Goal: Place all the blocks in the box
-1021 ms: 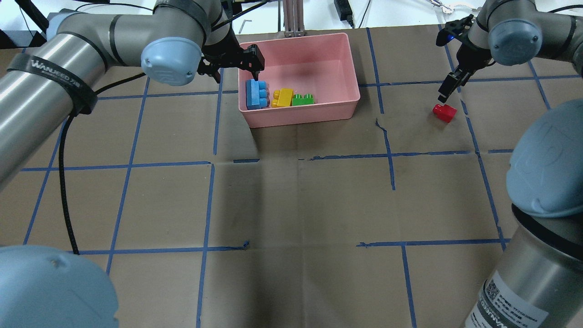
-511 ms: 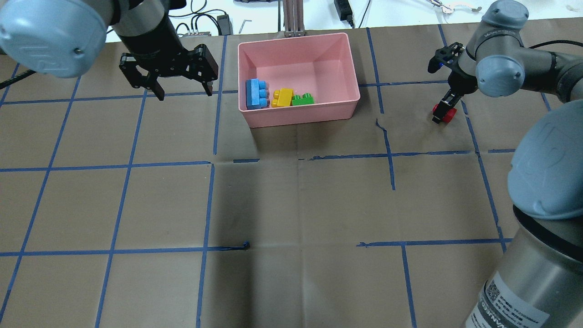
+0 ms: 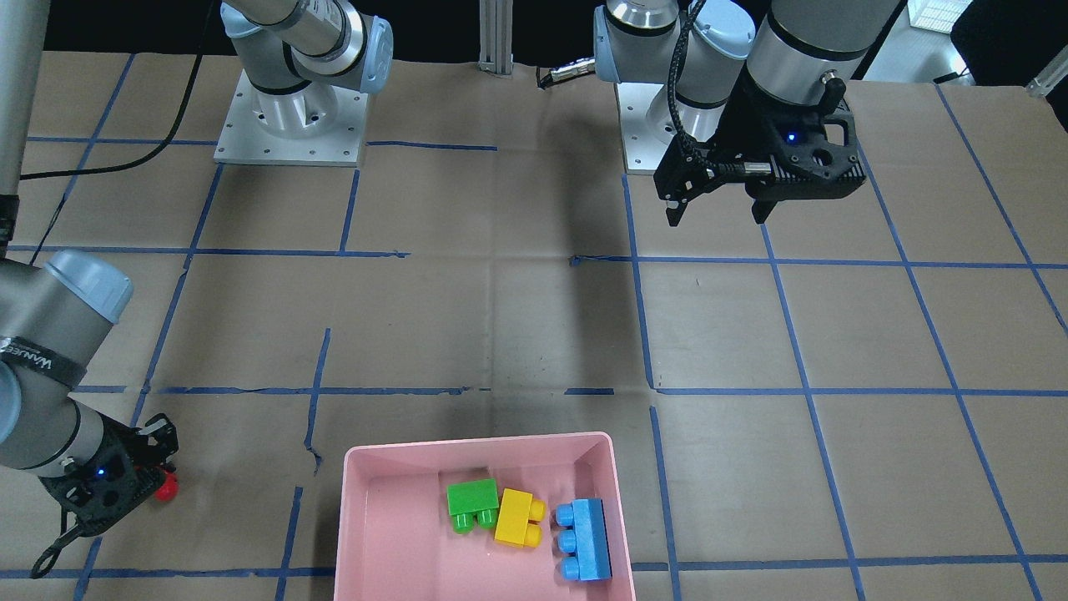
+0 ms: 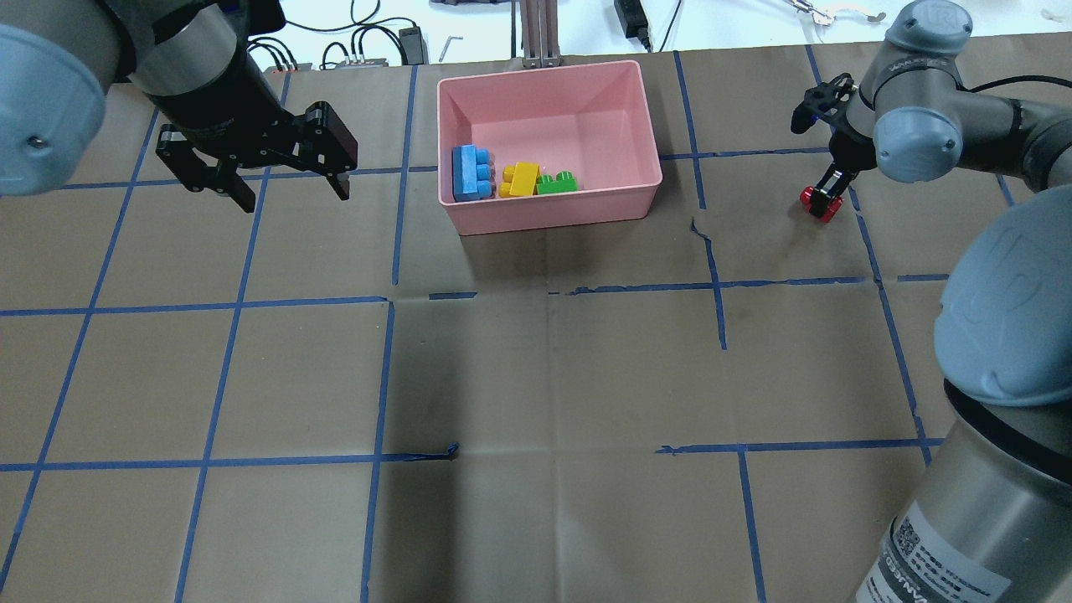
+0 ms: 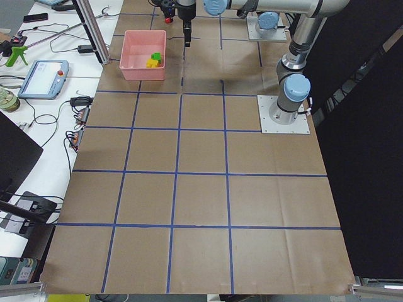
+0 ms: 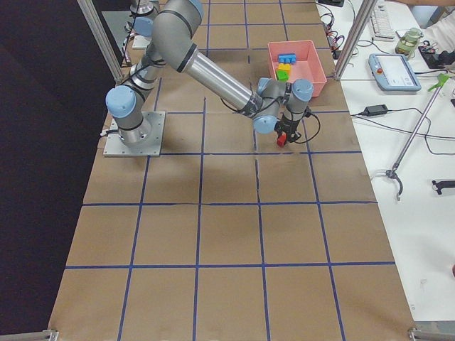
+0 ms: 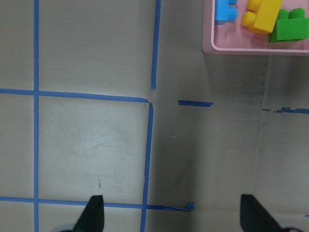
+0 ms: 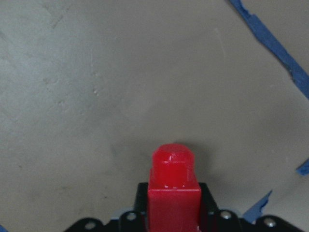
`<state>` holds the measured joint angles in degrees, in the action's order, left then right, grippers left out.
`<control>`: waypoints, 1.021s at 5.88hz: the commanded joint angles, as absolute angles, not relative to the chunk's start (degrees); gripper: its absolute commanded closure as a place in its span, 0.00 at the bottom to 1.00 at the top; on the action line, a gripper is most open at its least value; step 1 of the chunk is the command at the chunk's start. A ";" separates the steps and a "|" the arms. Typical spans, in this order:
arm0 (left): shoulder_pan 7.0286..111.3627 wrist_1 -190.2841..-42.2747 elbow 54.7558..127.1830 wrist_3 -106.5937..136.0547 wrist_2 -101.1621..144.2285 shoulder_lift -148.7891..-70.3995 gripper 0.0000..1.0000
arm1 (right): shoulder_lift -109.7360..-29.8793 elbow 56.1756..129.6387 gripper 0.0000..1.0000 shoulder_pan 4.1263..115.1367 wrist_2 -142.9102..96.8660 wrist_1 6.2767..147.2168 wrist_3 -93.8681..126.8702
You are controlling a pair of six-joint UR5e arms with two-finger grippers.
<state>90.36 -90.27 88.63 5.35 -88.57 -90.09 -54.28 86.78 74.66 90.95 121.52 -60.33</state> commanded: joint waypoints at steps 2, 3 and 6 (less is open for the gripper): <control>90.18 -90.53 88.86 5.36 -88.59 -89.47 0.00 | -57.74 80.71 0.87 77.41 90.53 119.37 -52.79; 90.09 -90.61 88.94 5.45 -88.59 -89.04 0.00 | -58.53 77.03 0.87 82.57 90.53 115.70 -43.51; 90.00 -90.97 89.03 5.36 -88.68 -88.68 0.00 | -53.91 65.59 0.87 99.09 90.00 110.13 -12.14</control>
